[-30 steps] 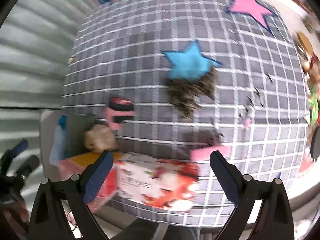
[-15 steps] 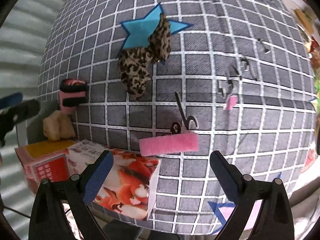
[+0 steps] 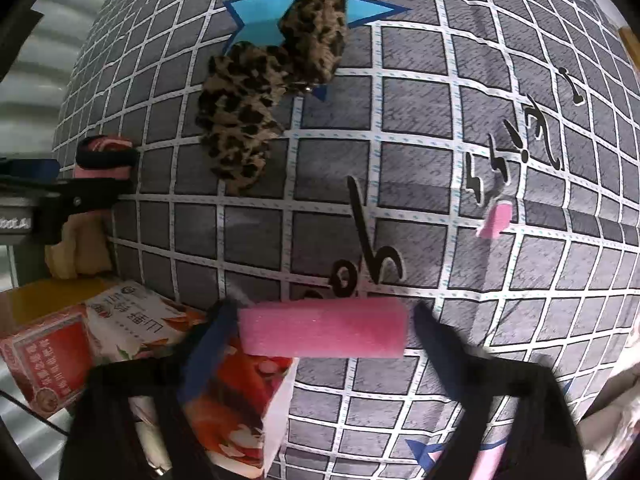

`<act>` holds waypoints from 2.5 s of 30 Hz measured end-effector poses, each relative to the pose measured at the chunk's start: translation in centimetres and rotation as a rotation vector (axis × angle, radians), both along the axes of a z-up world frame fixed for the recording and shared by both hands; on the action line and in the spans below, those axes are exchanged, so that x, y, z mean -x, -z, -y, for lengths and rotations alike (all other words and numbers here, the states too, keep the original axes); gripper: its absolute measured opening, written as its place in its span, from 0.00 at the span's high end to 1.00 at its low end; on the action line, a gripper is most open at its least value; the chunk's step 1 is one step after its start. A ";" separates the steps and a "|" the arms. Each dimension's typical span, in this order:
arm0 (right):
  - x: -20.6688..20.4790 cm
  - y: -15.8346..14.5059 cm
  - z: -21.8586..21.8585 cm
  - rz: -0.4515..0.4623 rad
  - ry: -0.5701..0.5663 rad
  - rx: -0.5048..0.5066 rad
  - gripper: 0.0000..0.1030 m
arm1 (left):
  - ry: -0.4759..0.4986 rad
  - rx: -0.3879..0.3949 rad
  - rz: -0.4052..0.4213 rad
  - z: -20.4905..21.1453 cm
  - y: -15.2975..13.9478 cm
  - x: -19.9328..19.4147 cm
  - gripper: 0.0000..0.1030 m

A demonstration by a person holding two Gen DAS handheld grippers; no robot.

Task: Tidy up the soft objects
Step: 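Grasp the pink-and-red striped sock with the left tool while the right tool grasps the pink foam tube, then carry the striped sock and pink foam tube with both tools over the white box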

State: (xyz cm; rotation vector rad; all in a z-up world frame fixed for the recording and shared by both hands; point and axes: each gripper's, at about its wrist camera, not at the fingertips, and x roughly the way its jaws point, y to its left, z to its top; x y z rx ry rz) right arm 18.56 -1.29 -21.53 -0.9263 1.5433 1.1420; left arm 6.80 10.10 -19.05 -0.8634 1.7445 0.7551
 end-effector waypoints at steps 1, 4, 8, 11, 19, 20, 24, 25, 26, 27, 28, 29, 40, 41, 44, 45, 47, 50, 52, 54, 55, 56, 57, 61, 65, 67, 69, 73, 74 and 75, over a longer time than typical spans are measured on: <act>-0.3 0.0 0.1 -0.007 0.009 0.002 0.28 | 0.002 0.003 -0.003 0.1 0.3 -0.2 0.00; -1.2 -0.1 0.5 -0.028 0.019 0.005 0.28 | 0.014 0.002 -0.018 0.2 1.0 -0.6 0.00; -3.1 -0.7 1.4 -0.064 0.062 -0.007 0.28 | 0.056 -0.036 -0.058 -0.2 1.7 -1.5 0.00; -4.1 -1.4 2.1 -0.089 0.091 -0.021 0.28 | 0.068 -0.006 -0.068 -0.4 2.6 -1.7 0.00; -5.5 -3.9 3.5 -0.121 0.128 -0.058 0.28 | 0.138 -0.018 -0.059 1.3 4.6 -3.4 0.21; -5.9 -4.2 3.8 -0.125 0.134 -0.063 0.28 | 0.146 -0.015 -0.048 1.4 4.5 -3.9 0.38; -5.9 -5.1 4.3 -0.133 0.163 -0.074 0.28 | 0.152 0.011 -0.041 1.5 3.9 -5.3 0.60; -6.0 -5.3 4.4 -0.135 0.172 -0.078 0.28 | 0.157 0.005 -0.040 1.7 3.4 -5.4 0.64; -6.3 -5.5 4.6 -0.134 0.179 -0.083 0.28 | 0.159 -0.004 -0.035 2.0 3.0 -5.4 0.67; -6.8 -5.7 4.9 -0.132 0.185 -0.085 0.28 | 0.155 -0.009 -0.026 2.3 2.7 -5.4 0.68; -7.0 -5.8 5.1 -0.130 0.193 -0.089 0.28 | 0.148 -0.014 -0.010 2.4 2.2 -5.5 0.68; -7.0 -5.8 5.2 -0.129 0.198 -0.090 0.28 | 0.143 -0.022 0.006 2.6 1.4 -5.5 0.69; -6.7 -6.6 7.3 -0.100 0.253 -0.100 0.28 | 0.205 -0.100 0.199 7.2 -6.6 -8.0 0.68; -6.6 -6.6 7.4 -0.097 0.254 -0.101 0.28 | 0.212 -0.104 0.215 8.0 -7.3 -8.3 0.68; -6.6 -7.2 8.2 -0.078 0.259 -0.108 0.28 | 0.222 -0.103 0.257 9.0 -9.4 -8.4 0.68; -6.5 -7.4 8.5 -0.071 0.258 -0.110 0.28 | 0.226 -0.106 0.273 9.6 -9.9 -8.3 0.68; -6.4 -7.8 9.0 -0.059 0.257 -0.113 0.28 | 0.236 -0.112 0.299 10.1 -10.5 -7.0 0.68; -6.2 -8.5 10.1 -0.047 0.263 -0.118 0.28 | 0.261 -0.120 0.332 11.6 -11.6 -6.3 0.68; -6.1 -8.8 10.7 -0.043 0.268 -0.121 0.28 | 0.283 -0.130 0.350 13.2 -12.3 -5.8 0.68; -5.8 -9.1 11.4 -0.037 0.272 -0.122 0.28 | 0.305 -0.130 0.370 14.6 -12.6 -5.3 0.68; -5.6 -9.2 11.7 -0.036 0.273 -0.122 0.28 | 0.315 -0.130 0.380 15.3 -12.8 -5.0 0.68; -5.4 -9.4 12.1 -0.032 0.275 -0.123 0.28 | 0.322 -0.127 0.387 15.9 -12.7 -4.7 0.68; -5.3 -9.5 12.3 -0.030 0.274 -0.122 0.28 | 0.326 -0.124 0.395 16.6 -12.9 -4.4 0.68; -4.5 -10.0 13.3 -0.020 0.275 -0.119 0.28 | 0.346 -0.121 0.419 19.3 -13.7 -3.0 0.68; -2.9 -10.6 13.8 -0.015 0.260 -0.119 0.28 | 0.370 -0.113 0.437 21.6 -14.4 -1.3 0.68; -2.0 -10.8 14.0 -0.014 0.248 -0.118 0.28 | 0.367 -0.114 0.441 22.3 -14.7 -0.3 0.68; -0.8 -11.0 14.1 -0.012 0.227 -0.116 0.28 | 0.353 -0.114 0.446 22.8 -14.8 0.6 0.68; 1.6 -11.3 14.0 -0.013 0.186 -0.113 0.28 | 0.325 -0.142 0.448 23.3 -15.4 3.1 0.68; 2.3 -11.4 13.8 -0.010 0.170 -0.110 0.28 | 0.317 -0.150 0.449 23.3 -15.5 3.6 0.68; 3.0 -11.5 13.7 -0.010 0.156 -0.111 0.28 | 0.307 -0.157 0.451 23.3 -15.7 4.2 0.68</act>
